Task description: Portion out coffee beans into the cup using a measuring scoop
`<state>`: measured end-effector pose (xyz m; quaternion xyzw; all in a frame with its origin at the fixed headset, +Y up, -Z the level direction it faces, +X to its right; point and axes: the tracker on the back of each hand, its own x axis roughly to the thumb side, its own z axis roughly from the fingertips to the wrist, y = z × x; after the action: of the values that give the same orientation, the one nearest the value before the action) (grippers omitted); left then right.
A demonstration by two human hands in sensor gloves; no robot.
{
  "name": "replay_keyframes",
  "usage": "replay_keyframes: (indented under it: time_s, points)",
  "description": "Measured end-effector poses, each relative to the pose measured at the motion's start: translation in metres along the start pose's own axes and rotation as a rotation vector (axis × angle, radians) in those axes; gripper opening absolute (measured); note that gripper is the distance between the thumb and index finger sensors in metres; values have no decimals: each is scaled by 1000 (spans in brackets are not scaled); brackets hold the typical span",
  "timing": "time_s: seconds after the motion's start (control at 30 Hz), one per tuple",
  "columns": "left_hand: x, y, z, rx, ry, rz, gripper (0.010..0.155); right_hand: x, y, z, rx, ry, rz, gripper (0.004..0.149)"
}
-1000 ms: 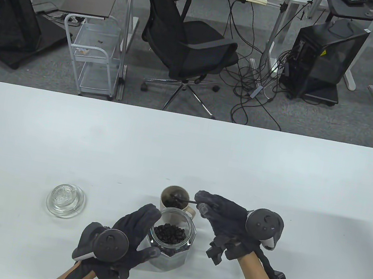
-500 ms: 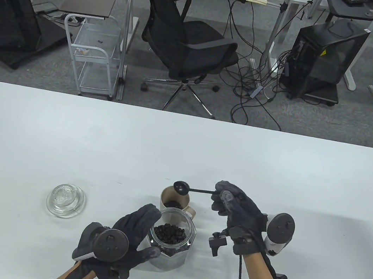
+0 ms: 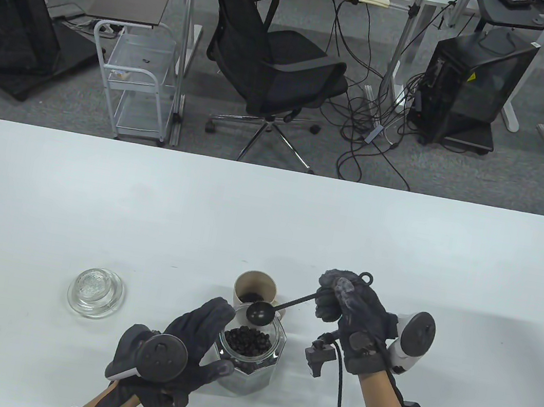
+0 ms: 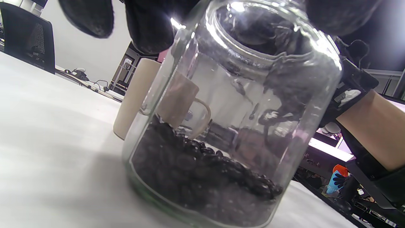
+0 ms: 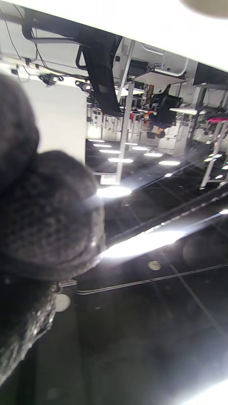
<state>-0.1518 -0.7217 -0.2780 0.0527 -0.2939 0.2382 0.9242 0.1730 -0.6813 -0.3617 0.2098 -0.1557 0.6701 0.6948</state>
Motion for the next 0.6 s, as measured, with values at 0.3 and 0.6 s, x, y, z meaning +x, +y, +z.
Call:
replay_keyframes:
  time_s: [0.3, 0.6]
  points:
    - [0, 0, 0, 0, 0, 0, 92, 24, 45, 7, 316, -142, 324, 44]
    - [0, 0, 0, 0, 0, -1, 92, 41, 84, 22, 555, -294, 696, 44]
